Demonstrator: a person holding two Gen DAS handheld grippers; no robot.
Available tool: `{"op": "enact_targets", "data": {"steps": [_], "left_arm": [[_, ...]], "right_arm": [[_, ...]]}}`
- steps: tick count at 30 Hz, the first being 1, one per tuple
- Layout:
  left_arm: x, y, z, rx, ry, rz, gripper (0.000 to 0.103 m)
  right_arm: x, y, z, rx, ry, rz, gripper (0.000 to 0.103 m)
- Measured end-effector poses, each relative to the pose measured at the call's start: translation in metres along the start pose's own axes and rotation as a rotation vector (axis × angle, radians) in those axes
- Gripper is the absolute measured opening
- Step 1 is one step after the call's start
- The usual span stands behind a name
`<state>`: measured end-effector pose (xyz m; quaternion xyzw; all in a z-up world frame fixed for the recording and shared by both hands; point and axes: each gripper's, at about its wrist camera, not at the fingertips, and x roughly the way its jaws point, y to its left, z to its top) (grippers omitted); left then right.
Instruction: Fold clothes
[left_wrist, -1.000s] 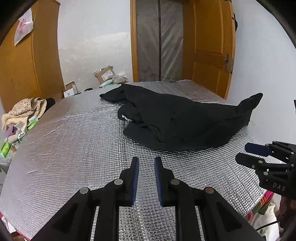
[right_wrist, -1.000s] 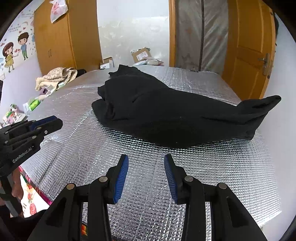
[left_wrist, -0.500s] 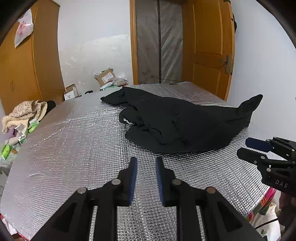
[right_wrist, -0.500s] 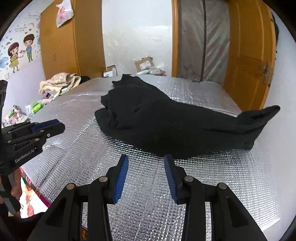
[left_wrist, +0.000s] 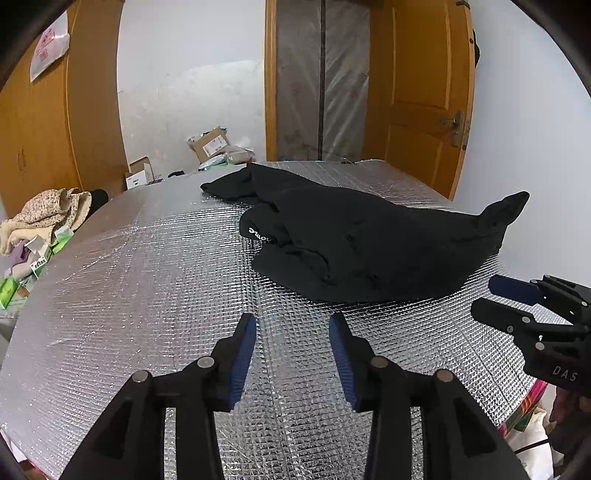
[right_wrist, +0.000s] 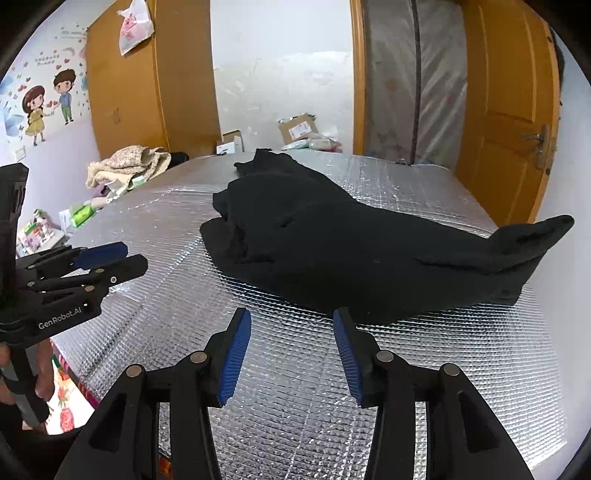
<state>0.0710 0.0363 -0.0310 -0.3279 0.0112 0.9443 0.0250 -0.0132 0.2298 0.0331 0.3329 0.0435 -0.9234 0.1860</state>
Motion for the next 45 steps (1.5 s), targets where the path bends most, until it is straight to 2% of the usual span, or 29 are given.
{"op": "enact_targets", "data": {"steps": [2, 8, 15, 24, 28, 45], "left_arm": [[-0.002, -0.010, -0.008, -0.002, 0.013, -0.007, 0.043], [0.014, 0.000, 0.008, -0.004, 0.061, -0.013, 0.043], [0.026, 0.013, 0.023, -0.022, 0.096, -0.017, 0.035], [0.041, 0.027, 0.034, -0.026, 0.098, -0.036, 0.035], [0.049, 0.031, 0.038, -0.018, 0.109, -0.036, 0.031], [0.068, 0.042, 0.036, -0.022, 0.139, -0.029, 0.031]], "right_arm": [[0.001, 0.001, 0.001, -0.003, 0.003, 0.010, 0.048], [0.000, 0.004, 0.002, -0.012, -0.010, 0.031, 0.048], [0.002, 0.004, 0.003, -0.014, -0.006, 0.036, 0.048], [0.007, 0.002, 0.005, -0.012, 0.002, 0.035, 0.048], [0.009, 0.002, 0.007, -0.010, 0.004, 0.036, 0.048], [0.026, 0.008, 0.024, -0.050, 0.012, 0.032, 0.048]]}}
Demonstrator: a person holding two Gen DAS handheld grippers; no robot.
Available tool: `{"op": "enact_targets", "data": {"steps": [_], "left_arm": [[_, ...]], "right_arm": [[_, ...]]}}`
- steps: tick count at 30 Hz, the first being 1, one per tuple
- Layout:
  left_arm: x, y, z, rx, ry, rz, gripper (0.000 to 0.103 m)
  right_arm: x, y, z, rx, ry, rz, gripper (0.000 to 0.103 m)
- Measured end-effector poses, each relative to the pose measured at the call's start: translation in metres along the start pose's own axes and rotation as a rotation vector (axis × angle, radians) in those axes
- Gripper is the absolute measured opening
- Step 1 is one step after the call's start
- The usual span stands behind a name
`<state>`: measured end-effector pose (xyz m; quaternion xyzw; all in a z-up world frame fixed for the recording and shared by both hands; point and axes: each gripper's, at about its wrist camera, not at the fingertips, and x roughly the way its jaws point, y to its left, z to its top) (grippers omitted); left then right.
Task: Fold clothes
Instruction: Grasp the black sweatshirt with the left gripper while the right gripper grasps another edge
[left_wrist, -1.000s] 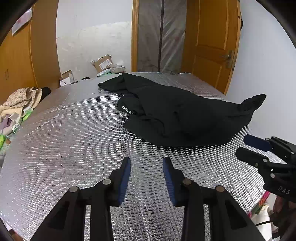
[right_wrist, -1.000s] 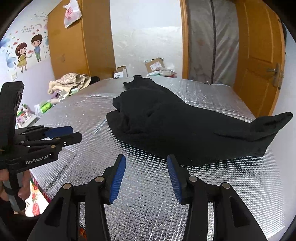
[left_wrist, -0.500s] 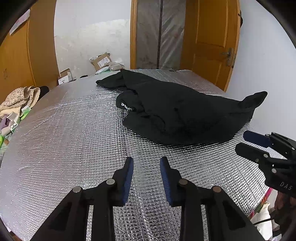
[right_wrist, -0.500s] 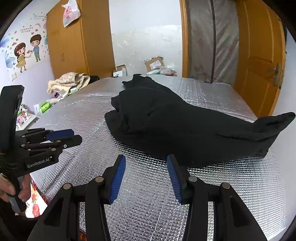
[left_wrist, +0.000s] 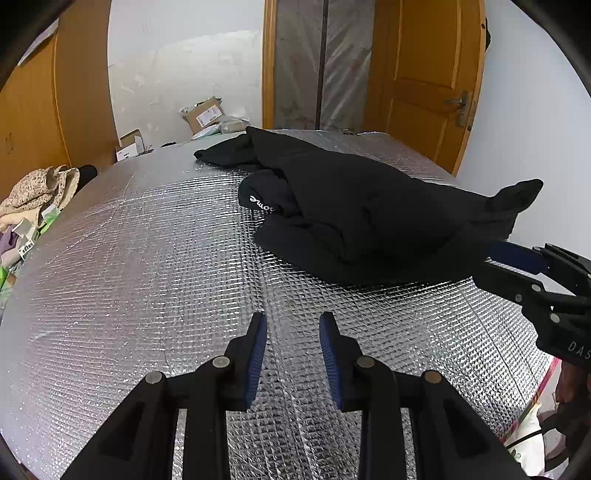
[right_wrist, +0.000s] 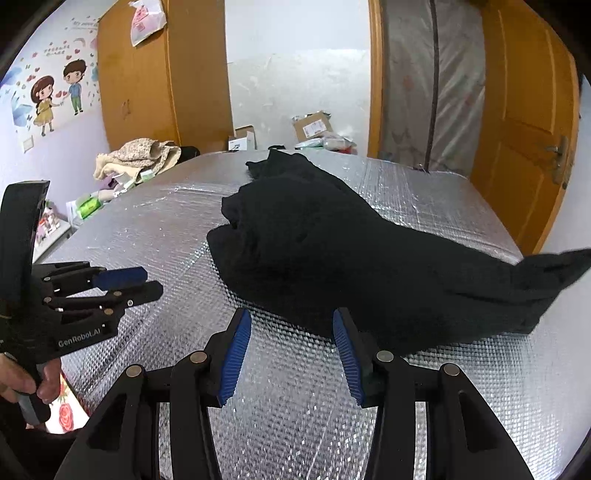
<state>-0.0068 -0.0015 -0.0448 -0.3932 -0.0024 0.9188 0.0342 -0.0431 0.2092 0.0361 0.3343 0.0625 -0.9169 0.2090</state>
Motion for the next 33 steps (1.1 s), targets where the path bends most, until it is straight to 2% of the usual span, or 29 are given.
{"op": "enact_targets", "data": {"steps": [15, 30, 31, 32, 33], "left_arm": [[0.018, 0.036, 0.026, -0.070, -0.006, 0.011, 0.031], [0.046, 0.050, 0.038, -0.110, 0.026, -0.005, 0.031], [0.048, 0.051, 0.038, -0.114, 0.029, -0.010, 0.031], [0.051, 0.052, 0.038, -0.120, 0.030, -0.017, 0.031], [0.053, 0.052, 0.038, -0.126, 0.032, -0.023, 0.031]], "right_arm": [[0.063, 0.022, 0.042, -0.092, 0.052, 0.067, 0.048], [0.128, 0.032, 0.050, -0.121, 0.178, 0.101, 0.048], [0.131, 0.030, 0.050, -0.100, 0.191, 0.105, 0.038], [0.132, 0.027, 0.051, -0.083, 0.190, 0.108, 0.021], [0.130, 0.023, 0.053, -0.072, 0.180, 0.110, 0.014]]}}
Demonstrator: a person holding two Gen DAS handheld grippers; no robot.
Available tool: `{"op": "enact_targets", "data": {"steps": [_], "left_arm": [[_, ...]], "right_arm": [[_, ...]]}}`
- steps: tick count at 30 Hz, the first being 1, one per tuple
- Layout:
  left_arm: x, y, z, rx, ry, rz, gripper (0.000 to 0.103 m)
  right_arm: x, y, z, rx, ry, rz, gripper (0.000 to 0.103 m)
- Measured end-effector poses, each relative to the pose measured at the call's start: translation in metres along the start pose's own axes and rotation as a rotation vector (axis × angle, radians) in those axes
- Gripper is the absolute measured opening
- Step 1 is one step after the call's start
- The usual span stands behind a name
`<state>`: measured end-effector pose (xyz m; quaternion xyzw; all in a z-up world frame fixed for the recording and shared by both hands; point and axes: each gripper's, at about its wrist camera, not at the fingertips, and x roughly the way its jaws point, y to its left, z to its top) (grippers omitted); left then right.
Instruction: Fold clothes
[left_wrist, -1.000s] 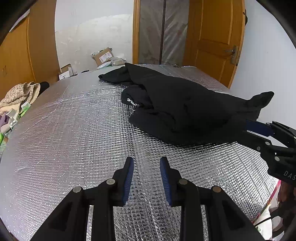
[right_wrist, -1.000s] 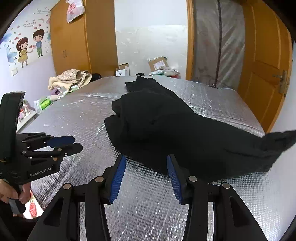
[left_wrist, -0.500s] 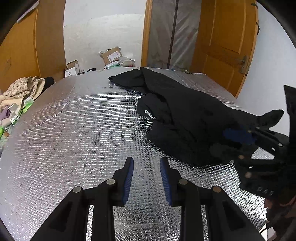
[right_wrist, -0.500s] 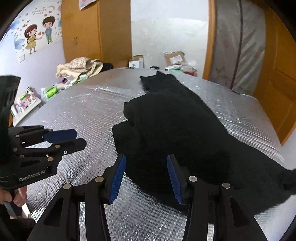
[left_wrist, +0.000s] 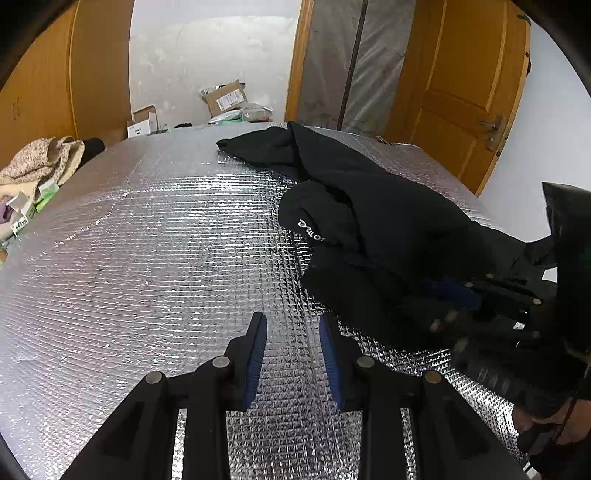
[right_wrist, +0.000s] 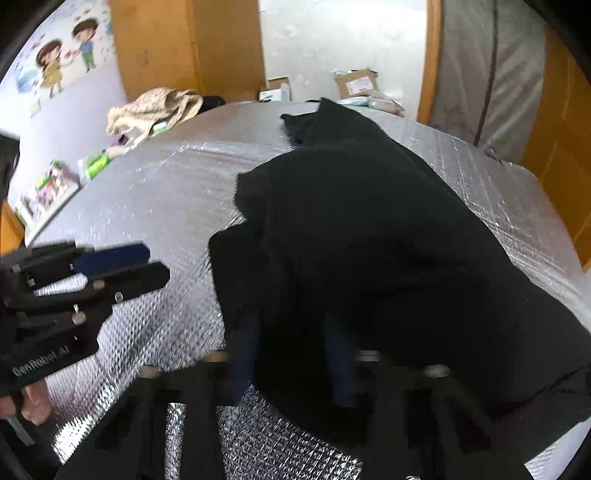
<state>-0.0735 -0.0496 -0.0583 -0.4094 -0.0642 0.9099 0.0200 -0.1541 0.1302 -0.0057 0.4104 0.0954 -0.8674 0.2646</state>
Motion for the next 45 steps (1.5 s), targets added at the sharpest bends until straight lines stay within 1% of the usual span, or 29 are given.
{"op": "enact_targets", "data": {"steps": [2, 4, 8, 14, 17, 21, 22, 23, 25, 26, 31, 36, 40, 42, 44, 45], "left_arm": [[0.004, 0.002, 0.001, -0.012, 0.005, -0.013, 0.031], [0.008, 0.003, 0.003, -0.027, 0.007, -0.031, 0.031], [0.015, 0.006, 0.007, -0.057, 0.004, -0.080, 0.031], [0.031, 0.001, 0.016, -0.071, 0.018, -0.142, 0.031], [0.043, -0.002, 0.021, -0.084, 0.039, -0.163, 0.031], [0.052, -0.004, 0.028, -0.104, 0.041, -0.181, 0.031], [0.054, -0.003, 0.029, -0.112, 0.040, -0.193, 0.029], [0.055, -0.003, 0.030, -0.119, 0.039, -0.205, 0.021], [0.058, -0.003, 0.030, -0.127, 0.041, -0.241, 0.010], [0.057, -0.004, 0.030, -0.131, 0.036, -0.252, 0.009], [0.038, -0.002, 0.026, -0.146, -0.024, -0.279, 0.007], [0.008, 0.011, 0.018, -0.166, -0.076, -0.268, 0.007], [-0.025, 0.033, 0.009, -0.198, -0.124, -0.233, 0.007], [-0.048, 0.048, 0.005, -0.217, -0.165, -0.198, 0.007], [-0.070, 0.063, 0.001, -0.235, -0.205, -0.160, 0.007], [-0.078, 0.071, -0.001, -0.243, -0.217, -0.140, 0.007]], "right_arm": [[-0.005, -0.007, 0.003, 0.019, -0.022, 0.005, 0.007], [-0.011, -0.014, 0.006, 0.033, -0.053, 0.000, 0.006], [-0.025, -0.035, 0.014, 0.085, -0.114, -0.023, 0.006], [-0.037, -0.064, 0.019, 0.161, -0.166, -0.060, 0.006], [-0.039, -0.071, 0.026, 0.181, -0.186, -0.063, 0.006], [-0.042, -0.077, 0.028, 0.195, -0.202, -0.066, 0.006], [-0.042, -0.079, 0.028, 0.199, -0.203, -0.067, 0.006], [-0.042, -0.081, 0.027, 0.204, -0.204, -0.067, 0.006], [-0.044, -0.084, 0.027, 0.214, -0.208, -0.068, 0.006], [-0.044, -0.085, 0.027, 0.218, -0.210, -0.068, 0.006], [-0.050, -0.085, 0.026, 0.228, -0.218, -0.068, 0.006], [-0.060, -0.075, 0.024, 0.226, -0.233, -0.046, 0.006], [-0.067, -0.060, 0.025, 0.212, -0.238, 0.010, 0.007], [-0.068, -0.050, 0.026, 0.199, -0.229, 0.056, 0.009], [-0.068, -0.042, 0.026, 0.187, -0.224, 0.084, 0.010], [-0.068, -0.038, 0.026, 0.182, -0.222, 0.097, 0.012]]}}
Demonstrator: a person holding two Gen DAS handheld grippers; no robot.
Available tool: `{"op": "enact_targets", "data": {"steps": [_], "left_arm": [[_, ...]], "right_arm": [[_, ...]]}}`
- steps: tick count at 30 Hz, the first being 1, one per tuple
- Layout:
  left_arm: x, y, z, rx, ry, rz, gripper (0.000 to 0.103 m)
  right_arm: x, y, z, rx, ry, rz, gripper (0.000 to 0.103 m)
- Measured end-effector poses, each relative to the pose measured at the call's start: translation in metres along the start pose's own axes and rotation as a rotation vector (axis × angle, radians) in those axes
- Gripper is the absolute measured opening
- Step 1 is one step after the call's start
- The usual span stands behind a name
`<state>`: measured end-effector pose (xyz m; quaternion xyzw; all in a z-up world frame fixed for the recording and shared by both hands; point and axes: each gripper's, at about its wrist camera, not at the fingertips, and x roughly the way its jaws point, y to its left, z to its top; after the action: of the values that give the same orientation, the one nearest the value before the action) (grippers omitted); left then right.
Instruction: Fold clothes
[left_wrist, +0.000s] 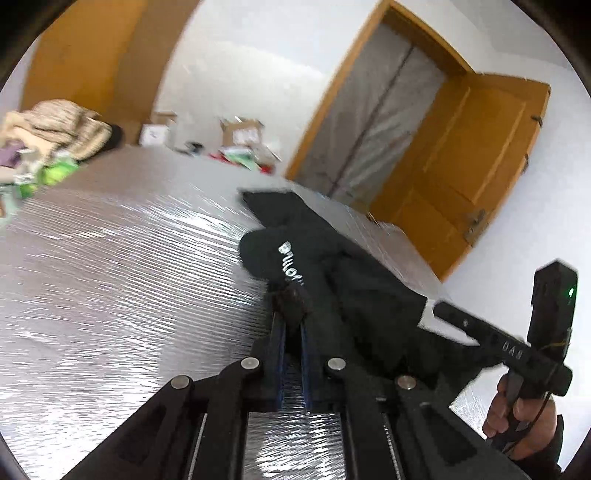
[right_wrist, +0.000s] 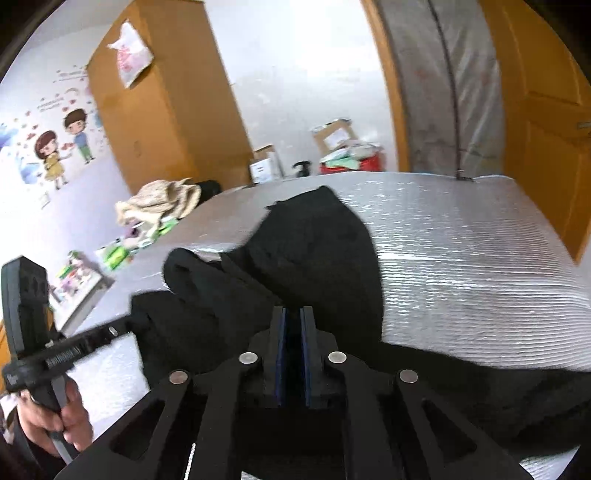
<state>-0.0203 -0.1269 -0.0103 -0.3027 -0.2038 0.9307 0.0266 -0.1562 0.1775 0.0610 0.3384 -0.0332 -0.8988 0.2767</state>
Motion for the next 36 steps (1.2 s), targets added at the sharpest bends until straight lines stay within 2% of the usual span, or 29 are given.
{"op": "enact_targets", "data": {"steps": [2, 4, 10, 14, 18, 21, 25, 30, 33, 36], "left_arm": [[-0.019, 0.019, 0.003, -0.020, -0.024, 0.052, 0.007], [-0.030, 0.036, 0.000, -0.047, -0.030, 0.098, 0.007], [-0.052, 0.083, -0.021, -0.131, -0.030, 0.202, 0.007], [-0.065, 0.109, -0.018, -0.165, -0.037, 0.273, 0.007], [-0.068, 0.131, -0.026, -0.209, 0.022, 0.348, 0.007], [-0.062, 0.134, -0.032, -0.202, 0.049, 0.338, 0.007], [-0.057, 0.125, -0.030, -0.182, 0.037, 0.300, 0.008], [-0.048, 0.125, -0.025, -0.189, 0.044, 0.299, 0.008], [-0.050, 0.126, -0.028, -0.202, 0.049, 0.303, 0.008], [-0.052, 0.128, -0.030, -0.211, 0.051, 0.301, 0.008]], "right_arm": [[0.001, 0.007, -0.002, -0.005, 0.006, 0.017, 0.025], [0.003, 0.011, -0.004, -0.006, 0.014, 0.022, 0.033], [0.025, 0.025, -0.007, -0.028, 0.081, 0.029, 0.034], [0.038, 0.021, -0.006, 0.004, 0.106, 0.003, 0.034], [0.048, -0.001, -0.011, 0.079, 0.151, -0.050, 0.037], [0.059, -0.014, -0.022, 0.123, 0.218, -0.058, 0.037], [0.055, -0.009, -0.025, 0.098, 0.215, -0.019, 0.037], [0.060, 0.015, -0.010, 0.035, 0.215, 0.055, 0.037], [0.082, 0.018, 0.000, 0.060, 0.252, 0.083, 0.038], [0.118, 0.008, 0.006, 0.165, 0.316, 0.050, 0.038]]}}
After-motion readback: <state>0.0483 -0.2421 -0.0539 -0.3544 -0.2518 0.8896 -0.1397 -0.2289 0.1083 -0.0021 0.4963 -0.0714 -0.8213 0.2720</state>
